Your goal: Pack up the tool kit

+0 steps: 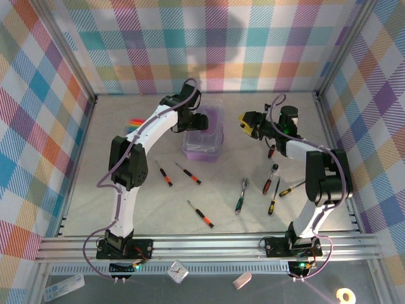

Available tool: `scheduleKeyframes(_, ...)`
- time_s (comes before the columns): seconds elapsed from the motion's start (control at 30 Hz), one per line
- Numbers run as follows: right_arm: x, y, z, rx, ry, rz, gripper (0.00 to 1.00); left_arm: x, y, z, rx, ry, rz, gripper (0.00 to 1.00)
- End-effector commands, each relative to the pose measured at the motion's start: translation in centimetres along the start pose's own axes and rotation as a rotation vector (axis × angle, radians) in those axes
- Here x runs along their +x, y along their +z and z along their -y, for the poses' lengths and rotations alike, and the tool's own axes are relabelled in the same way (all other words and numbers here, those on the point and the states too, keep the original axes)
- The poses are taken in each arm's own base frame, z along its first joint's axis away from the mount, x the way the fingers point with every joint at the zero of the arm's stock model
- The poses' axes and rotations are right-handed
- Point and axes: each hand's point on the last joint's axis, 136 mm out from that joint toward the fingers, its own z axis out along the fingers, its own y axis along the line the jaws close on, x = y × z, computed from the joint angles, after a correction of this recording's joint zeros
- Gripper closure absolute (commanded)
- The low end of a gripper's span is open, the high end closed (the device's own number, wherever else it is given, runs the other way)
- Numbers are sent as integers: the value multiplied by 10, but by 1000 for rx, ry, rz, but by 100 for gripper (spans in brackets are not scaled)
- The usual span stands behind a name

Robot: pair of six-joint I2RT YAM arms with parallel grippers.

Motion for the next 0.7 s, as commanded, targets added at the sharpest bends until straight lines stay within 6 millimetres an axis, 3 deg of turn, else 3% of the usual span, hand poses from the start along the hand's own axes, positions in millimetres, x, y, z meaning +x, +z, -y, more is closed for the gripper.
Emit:
scheduleKeyframes(0.0,16,-11,13,124,-77,-14,45,75,21,22,12,-16,-289,100)
scheduleKeyframes(0.1,19,-18,19,167,-73,4,44,64,19,50,101,-38,-250,100)
scheduleKeyframes(0.23,18,-28,23,217,-71,34,42,54,16,68,183,-57,-215,100)
scheduleKeyframes(0.43,15,-31,22,259,-77,26,39,38,-3,85,300,-74,-150,100)
scheduleKeyframes(0.67,11,-29,16,282,-76,-16,31,-1,-41,90,496,-192,52,100)
